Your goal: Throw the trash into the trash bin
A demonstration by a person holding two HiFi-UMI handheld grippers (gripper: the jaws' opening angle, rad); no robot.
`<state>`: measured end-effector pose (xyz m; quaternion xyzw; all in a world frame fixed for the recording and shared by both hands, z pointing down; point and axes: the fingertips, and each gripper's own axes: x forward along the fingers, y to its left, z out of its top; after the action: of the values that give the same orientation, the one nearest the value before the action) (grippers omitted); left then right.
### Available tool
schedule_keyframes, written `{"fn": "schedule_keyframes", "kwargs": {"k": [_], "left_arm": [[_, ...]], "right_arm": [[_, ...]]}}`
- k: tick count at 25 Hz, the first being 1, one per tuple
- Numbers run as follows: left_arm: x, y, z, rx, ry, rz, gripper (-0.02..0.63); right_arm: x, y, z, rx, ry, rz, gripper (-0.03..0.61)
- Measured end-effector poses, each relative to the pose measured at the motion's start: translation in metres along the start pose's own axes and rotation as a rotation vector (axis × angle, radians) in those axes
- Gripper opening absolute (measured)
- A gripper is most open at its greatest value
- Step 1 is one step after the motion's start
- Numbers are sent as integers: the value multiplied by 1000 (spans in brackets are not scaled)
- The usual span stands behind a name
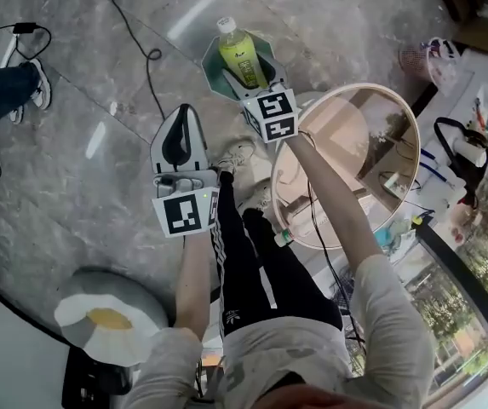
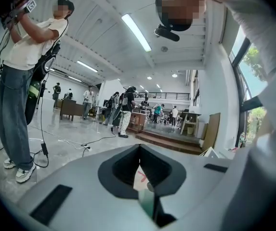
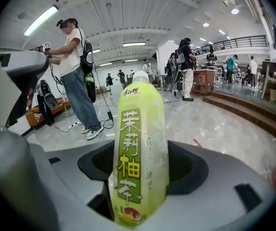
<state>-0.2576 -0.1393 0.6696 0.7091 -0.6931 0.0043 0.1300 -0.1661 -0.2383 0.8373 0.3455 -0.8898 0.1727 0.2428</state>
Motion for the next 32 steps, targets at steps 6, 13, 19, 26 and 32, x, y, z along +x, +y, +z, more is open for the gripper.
{"fn": "schedule_keyframes", "kwargs": {"k": [6, 13, 19, 26, 32], "left_arm": [[4, 8, -11, 4, 6, 13, 12], [-2, 20, -40, -5, 41, 35, 12], [-1, 24, -53, -9, 65, 38, 12], [12, 17, -28, 2, 46, 18, 12], [25, -15, 32, 31, -13, -36, 12]], "right_arm": [[18, -6, -38, -36, 94, -12, 288], [38, -14, -84, -84, 182, -34, 288], [47, -18, -112, -185, 283, -58, 305], [39, -19, -80, -171, 238, -62, 305], [3, -26, -6, -104, 153, -72, 305]]}}
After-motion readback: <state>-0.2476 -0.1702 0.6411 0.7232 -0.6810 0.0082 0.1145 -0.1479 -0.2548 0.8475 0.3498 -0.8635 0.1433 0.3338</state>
